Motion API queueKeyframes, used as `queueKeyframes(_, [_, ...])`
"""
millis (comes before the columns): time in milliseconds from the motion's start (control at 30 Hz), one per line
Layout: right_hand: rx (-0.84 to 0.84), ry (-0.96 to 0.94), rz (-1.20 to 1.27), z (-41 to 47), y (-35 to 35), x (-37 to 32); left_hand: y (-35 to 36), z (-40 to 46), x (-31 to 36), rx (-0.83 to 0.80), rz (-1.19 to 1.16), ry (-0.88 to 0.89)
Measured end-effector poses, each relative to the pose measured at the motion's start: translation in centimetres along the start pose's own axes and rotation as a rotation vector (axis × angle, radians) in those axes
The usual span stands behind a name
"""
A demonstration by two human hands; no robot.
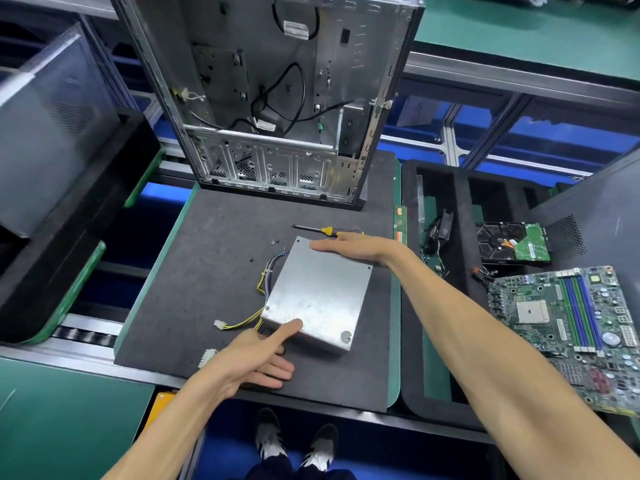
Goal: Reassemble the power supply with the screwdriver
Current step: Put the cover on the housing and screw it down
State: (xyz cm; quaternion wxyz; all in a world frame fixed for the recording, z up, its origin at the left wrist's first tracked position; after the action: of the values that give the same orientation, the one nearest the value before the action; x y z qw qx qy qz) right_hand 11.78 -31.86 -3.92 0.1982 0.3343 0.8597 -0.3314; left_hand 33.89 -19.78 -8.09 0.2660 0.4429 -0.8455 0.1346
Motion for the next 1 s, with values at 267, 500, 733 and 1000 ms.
queueKeyframes(267, [0.175,0.063,0.117,-0.4,-2.1,1.8,-2.1,-2.4,3.2,0.042,0.331,0.093])
queueKeyframes(500, [0.306,0.289,0.524,-2.9,-1.7,7.7,-7.8,-3.0,12.8,0.626,0.325,0.55])
queueKeyframes(733, [0.161,0.262,0.885,-4.0,2.8,8.3,-3.2,1.2,11.9,0.343,0.541,0.448])
queueKeyframes(1000, [0.233,0.195,0.968,-5.7,3.4,6.6,-3.8,-0.6,11.3,0.383,0.345,0.491])
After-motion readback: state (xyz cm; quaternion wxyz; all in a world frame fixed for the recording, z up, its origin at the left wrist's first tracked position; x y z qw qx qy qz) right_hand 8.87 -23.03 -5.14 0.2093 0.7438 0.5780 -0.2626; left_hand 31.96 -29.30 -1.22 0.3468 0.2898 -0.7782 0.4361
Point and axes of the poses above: each hand's wrist, its own z-axis towards the middle knuckle, its own y-axis out of the palm, x = y × z, the point moved 10 cm from there along z, towards the middle knuckle, and after that the axes turned 3 degrees about z, right-handed, at the moved point
